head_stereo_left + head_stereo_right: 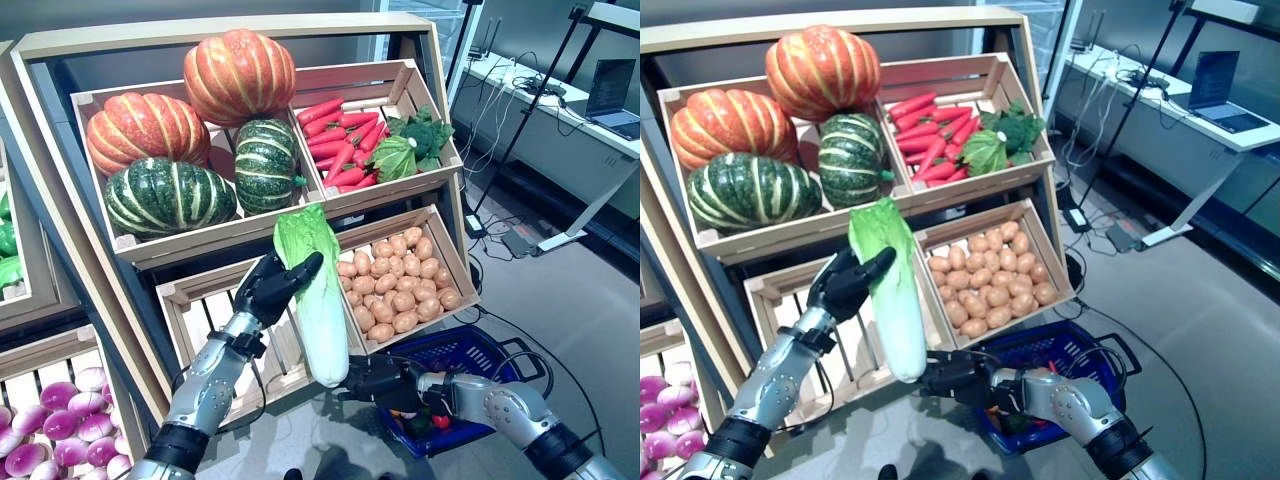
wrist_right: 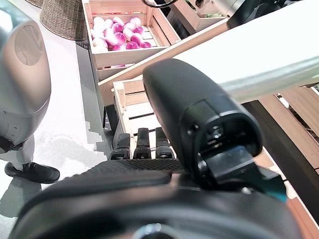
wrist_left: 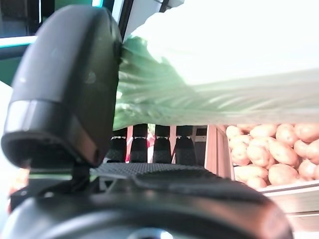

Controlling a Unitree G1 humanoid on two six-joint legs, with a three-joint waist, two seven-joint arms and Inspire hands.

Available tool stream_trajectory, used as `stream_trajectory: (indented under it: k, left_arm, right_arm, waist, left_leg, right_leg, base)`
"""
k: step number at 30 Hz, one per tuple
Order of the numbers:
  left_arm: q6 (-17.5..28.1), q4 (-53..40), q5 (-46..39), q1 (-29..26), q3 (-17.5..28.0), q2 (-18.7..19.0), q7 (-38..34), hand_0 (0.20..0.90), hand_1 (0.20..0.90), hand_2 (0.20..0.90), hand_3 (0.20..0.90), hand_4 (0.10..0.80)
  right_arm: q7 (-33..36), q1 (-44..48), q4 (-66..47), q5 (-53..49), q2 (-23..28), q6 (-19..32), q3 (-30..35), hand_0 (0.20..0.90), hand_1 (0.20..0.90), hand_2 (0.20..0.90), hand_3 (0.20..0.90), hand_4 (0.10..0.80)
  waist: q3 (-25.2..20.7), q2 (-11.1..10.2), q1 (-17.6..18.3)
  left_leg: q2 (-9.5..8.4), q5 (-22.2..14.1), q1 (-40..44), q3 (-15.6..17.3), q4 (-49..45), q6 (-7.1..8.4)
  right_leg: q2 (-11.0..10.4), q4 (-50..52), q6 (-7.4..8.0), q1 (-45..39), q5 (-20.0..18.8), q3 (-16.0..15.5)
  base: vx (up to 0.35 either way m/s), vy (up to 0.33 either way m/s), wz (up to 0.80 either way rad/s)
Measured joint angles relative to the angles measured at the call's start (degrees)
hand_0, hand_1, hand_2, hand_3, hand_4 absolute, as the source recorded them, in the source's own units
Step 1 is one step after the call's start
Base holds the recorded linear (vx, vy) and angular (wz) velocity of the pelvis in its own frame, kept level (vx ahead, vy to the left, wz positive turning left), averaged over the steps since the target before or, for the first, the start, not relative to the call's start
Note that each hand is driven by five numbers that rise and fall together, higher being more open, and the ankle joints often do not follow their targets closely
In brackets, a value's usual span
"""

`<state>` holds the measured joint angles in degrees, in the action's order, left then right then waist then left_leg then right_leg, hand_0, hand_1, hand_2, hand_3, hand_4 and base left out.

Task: Put vegetables into the basket

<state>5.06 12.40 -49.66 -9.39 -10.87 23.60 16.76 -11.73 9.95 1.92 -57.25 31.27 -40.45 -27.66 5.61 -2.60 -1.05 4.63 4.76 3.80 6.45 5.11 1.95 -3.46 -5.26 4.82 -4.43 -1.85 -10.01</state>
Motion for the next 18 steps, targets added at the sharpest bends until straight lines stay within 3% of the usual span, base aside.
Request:
stream_trajectory:
  k: [18]
  left_arm:
    - [0.1,-0.3,1.7,0.5,-0.1,0.3,-0.1,0.300,0.300,0.300,0.300,0.400]
  right_arm:
    - [1.0,-1.6,0.1,0.5,0.9,0.0,1.1,0.900,0.900,0.900,0.900,0.800]
  waist:
    - [-0.1,-0.1,0.3]
  left_leg:
    - [0.01,0.0,-0.3,0.2,0.0,-0.02]
  right_leg:
    - [0.0,0.2,0.02,0.4,0.0,0.1]
  base:
    - [0.000,0.000,0.00]
